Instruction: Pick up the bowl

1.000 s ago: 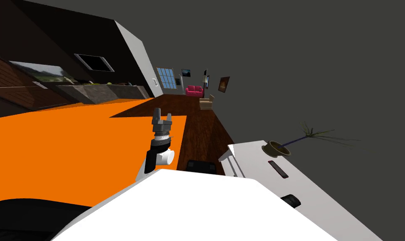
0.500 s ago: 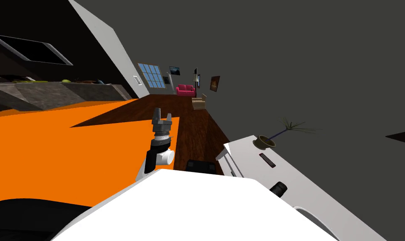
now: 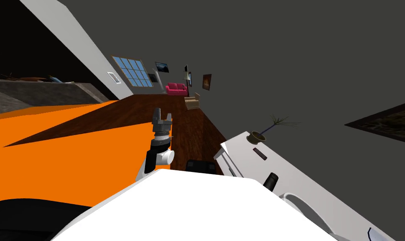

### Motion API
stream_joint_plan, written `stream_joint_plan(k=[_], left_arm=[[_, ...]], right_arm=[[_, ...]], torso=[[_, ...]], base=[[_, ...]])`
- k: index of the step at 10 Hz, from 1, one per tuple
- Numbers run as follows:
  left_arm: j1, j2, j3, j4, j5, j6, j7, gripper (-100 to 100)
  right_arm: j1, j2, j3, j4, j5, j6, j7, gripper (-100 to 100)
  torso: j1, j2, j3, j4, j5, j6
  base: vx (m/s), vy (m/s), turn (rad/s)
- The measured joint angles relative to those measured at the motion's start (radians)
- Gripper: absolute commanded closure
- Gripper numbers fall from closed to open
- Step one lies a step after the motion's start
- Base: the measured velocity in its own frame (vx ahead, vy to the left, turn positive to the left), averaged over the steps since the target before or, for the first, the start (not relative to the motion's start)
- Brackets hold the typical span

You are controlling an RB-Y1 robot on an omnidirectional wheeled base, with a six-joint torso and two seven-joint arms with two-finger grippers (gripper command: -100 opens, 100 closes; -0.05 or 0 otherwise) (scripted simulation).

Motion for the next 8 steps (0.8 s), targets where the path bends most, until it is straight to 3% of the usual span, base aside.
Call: stream_joint_plan(k=[2, 3, 4, 6, 7, 8], left_arm=[[0.0, 0.0, 0.0, 0.0, 0.0, 0.0, 0.0, 0], [0.0, 0.0, 0.0, 0.0, 0.0, 0.0, 0.0, 0], [0.0, 0.0, 0.0, 0.0, 0.0, 0.0, 0.0, 0], [0.0, 0.0, 0.0, 0.0, 0.0, 0.0, 0.0, 0], [0.0, 0.0, 0.0, 0.0, 0.0, 0.0, 0.0, 0], [0.0, 0.0, 0.0, 0.0, 0.0, 0.0, 0.0, 0]], right_arm=[[-0.07, -0.008, 0.033, 0.057, -0.009, -0.052, 0.046, 100], [-0.09, -0.02, 0.049, 0.043, -0.012, -0.05, 0.056, 100], [-0.107, -0.015, 0.043, 0.06, -0.012, -0.06, 0.068, 100], [-0.165, -0.003, 0.047, 0.133, -0.017, -0.125, 0.137, 100], [-0.208, 0.01, 0.052, 0.192, -0.015, -0.161, 0.168, 100], [-0.22, 0.007, 0.058, 0.196, -0.016, -0.168, 0.177, 100]], torso=[[0.003, -0.005, -0.003, -0.002, 0.001, 0.004], [0.003, -0.003, -0.002, -0.001, 0.002, 0.001], [0.002, 0.0, 0.0, 0.0, 0.002, 0.0], [0.004, -0.004, -0.003, -0.003, 0.002, 0.005], [0.003, -0.002, -0.002, -0.002, 0.003, 0.003], [0.002, 0.001, 0.0, -0.001, 0.003, 0.002]], base=[[0.099, 0.037, -0.341], [0.009, 0.011, 0.042], [0.098, 0.033, -0.296], [0.1, 0.04, -0.355], [0.011, 0.015, -0.016], [-0.011, -0.003, 0.041]])
